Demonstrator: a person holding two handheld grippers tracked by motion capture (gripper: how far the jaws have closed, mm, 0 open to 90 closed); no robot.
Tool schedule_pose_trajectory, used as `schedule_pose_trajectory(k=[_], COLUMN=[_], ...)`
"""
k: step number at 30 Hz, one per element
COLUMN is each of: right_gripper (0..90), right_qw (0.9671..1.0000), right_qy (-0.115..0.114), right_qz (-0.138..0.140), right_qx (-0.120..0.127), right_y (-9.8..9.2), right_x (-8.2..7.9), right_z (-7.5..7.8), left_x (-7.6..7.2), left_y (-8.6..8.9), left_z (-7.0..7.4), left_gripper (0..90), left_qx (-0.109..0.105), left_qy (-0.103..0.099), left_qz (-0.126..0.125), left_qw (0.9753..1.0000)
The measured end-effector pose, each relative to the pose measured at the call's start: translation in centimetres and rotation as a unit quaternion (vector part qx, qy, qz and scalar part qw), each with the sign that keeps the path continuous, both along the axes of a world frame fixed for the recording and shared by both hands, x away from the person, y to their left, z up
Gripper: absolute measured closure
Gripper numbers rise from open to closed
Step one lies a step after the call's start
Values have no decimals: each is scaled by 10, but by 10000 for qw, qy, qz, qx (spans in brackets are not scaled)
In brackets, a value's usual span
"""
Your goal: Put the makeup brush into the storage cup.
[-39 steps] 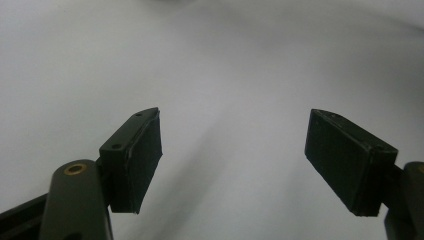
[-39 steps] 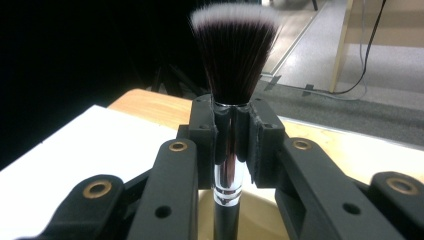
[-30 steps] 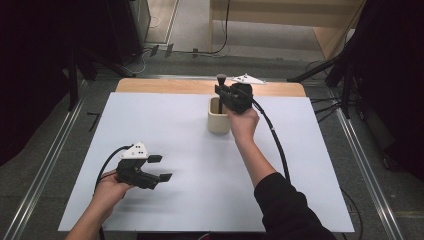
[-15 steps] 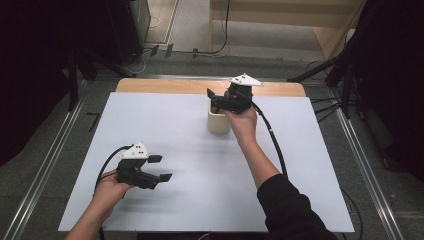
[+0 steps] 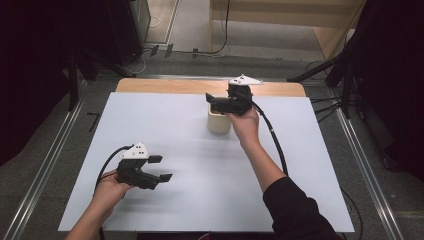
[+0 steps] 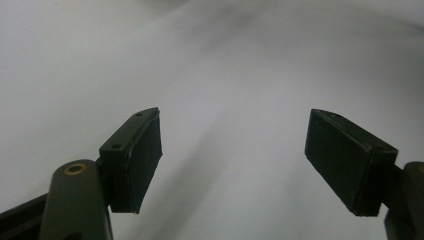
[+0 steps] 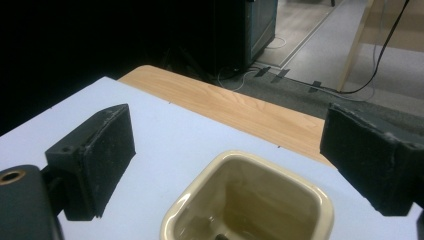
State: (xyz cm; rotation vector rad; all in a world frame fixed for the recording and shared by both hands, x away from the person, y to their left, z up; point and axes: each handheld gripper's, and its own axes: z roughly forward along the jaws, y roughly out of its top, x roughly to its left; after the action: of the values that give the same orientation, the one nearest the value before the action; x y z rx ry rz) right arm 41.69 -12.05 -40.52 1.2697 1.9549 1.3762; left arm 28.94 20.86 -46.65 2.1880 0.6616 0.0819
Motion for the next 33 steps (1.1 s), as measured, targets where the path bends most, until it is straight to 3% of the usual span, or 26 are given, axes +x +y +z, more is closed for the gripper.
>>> schedule_pose_trajectory(k=[11, 19, 21, 23, 28, 33], right_gripper=[88, 92, 148, 143, 143, 143], right_qw=[9996, 9988, 9986, 9983, 9979, 9969], right_qy=[165, 274, 334, 378, 367, 489], right_qz=[232, 404, 418, 426, 536, 611], right_qx=[-80, -22, 42, 79, -83, -81], right_y=[1, -5, -7, -8, -7, -9], right_x=[-12, -24, -28, -31, -39, -47], right_z=[4, 3, 2, 0, -2, -5], left_x=[0, 0, 0, 0, 1, 1], left_y=[0, 0, 0, 0, 0, 0], left_z=[0, -1, -1, -1, -1, -2], left_gripper=[234, 233, 233, 233, 233, 233], left_qx=[22, 25, 28, 15, 28, 43], left_qy=[15, 17, 19, 21, 26, 26], left_qz=[-10, -4, -7, -1, -1, -12], left_qw=[10000, 10000, 10000, 10000, 10000, 10000])
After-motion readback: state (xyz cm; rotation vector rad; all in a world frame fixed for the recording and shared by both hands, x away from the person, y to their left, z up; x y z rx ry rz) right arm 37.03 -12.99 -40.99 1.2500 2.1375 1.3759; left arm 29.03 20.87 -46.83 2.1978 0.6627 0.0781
